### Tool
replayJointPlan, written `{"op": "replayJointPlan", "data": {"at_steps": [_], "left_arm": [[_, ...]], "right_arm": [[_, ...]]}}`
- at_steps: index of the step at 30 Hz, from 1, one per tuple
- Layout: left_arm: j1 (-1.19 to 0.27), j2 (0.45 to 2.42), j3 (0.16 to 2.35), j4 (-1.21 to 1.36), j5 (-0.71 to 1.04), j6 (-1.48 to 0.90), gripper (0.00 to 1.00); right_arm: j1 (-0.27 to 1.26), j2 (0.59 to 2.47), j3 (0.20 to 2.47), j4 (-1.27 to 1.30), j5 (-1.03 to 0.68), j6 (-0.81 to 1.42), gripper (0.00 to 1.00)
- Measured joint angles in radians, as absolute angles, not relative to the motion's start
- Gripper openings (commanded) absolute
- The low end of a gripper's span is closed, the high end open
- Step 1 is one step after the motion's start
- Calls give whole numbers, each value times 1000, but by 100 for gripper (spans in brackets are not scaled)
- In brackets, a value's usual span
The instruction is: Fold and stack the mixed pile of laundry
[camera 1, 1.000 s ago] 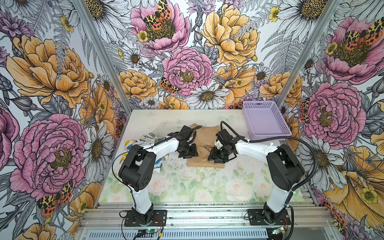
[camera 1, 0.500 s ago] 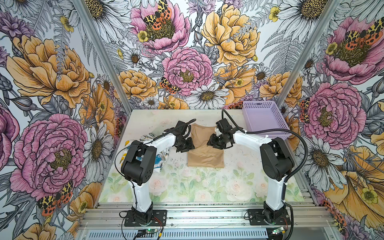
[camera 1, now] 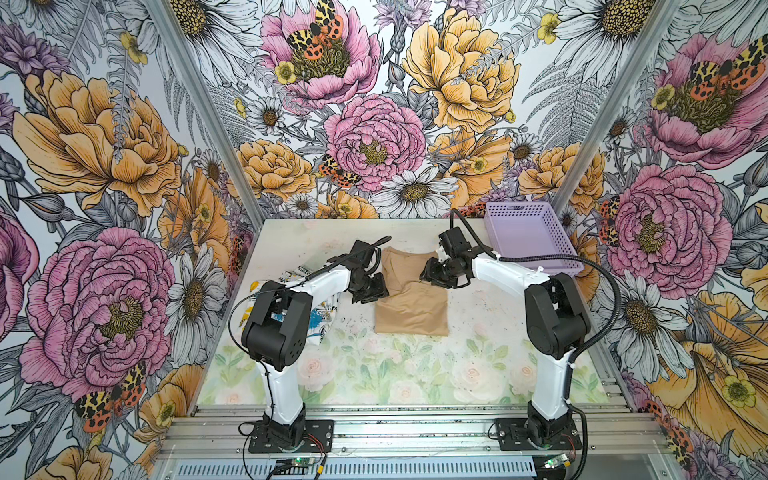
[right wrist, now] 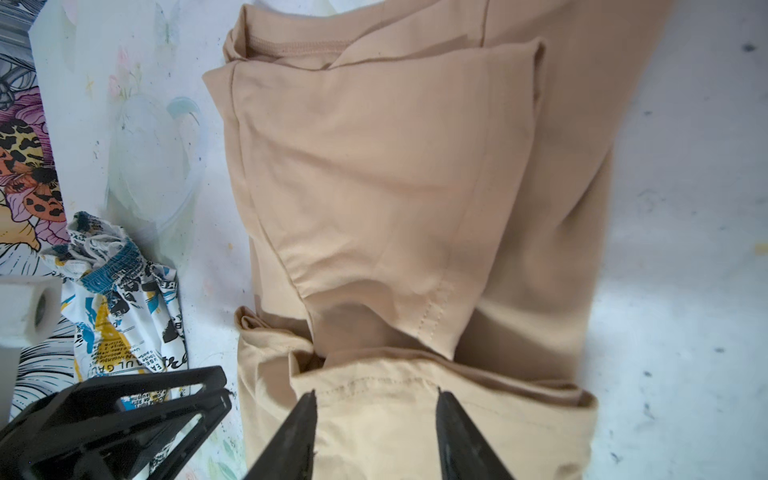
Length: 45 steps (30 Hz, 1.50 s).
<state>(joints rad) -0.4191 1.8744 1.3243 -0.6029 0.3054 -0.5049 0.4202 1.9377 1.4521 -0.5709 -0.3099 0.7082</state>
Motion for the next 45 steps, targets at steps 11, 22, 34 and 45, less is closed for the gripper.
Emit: {"op": "replayJointPlan", "data": {"at_steps": [11,22,34,45], "left_arm": [[-430,1998,1476,-594,301,-414,35],[-441,2003,1462,-606,307,-385,28],[-462,2019,1461,-651,190,-305,27],[-458,2059,1446,-646,77,-290,20]], "right_arm": [[426,1921,1388,-587,-309,705,49],[412,1948,1383,-587,-304,672,48],[391,1992,1383,-587,-289,653,48],[385,2007,1383,-587,-284,649,48]]}}
